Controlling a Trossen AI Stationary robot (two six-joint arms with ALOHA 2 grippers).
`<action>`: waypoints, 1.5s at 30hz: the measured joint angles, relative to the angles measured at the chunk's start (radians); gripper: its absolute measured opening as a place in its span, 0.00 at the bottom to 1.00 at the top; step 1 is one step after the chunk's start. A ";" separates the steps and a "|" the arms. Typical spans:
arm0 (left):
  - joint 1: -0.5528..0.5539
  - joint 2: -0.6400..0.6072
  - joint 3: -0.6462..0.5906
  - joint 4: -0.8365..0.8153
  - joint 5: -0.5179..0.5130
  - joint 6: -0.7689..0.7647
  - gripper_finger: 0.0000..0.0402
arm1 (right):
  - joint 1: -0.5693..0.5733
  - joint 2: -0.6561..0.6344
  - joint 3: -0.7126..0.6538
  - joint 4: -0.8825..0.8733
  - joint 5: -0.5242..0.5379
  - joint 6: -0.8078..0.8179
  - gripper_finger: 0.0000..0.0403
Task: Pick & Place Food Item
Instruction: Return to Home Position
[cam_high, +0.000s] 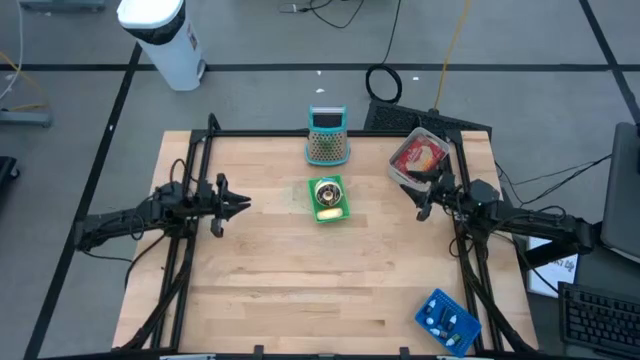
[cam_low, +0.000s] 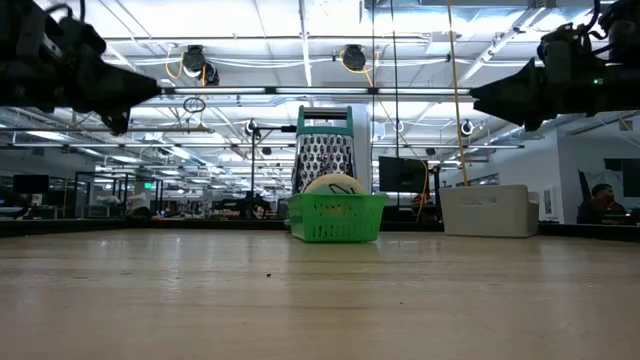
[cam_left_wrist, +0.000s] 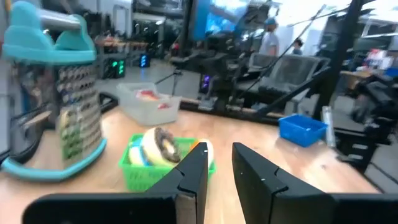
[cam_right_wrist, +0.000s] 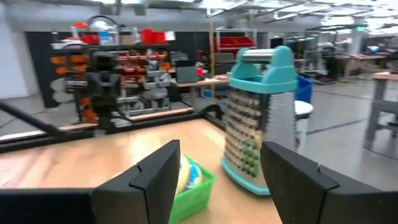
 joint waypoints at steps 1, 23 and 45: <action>0.005 0.001 -0.002 -0.005 -0.003 -0.001 0.18 | 0.014 0.000 0.000 0.001 -0.002 -0.008 0.52; 0.027 0.001 -0.001 -0.003 0.009 0.005 0.18 | 0.309 -0.146 0.000 -0.163 0.151 -0.104 0.53; 0.026 0.001 -0.001 0.010 -0.002 0.084 0.18 | 0.350 -0.175 0.000 -0.189 0.155 -0.161 0.52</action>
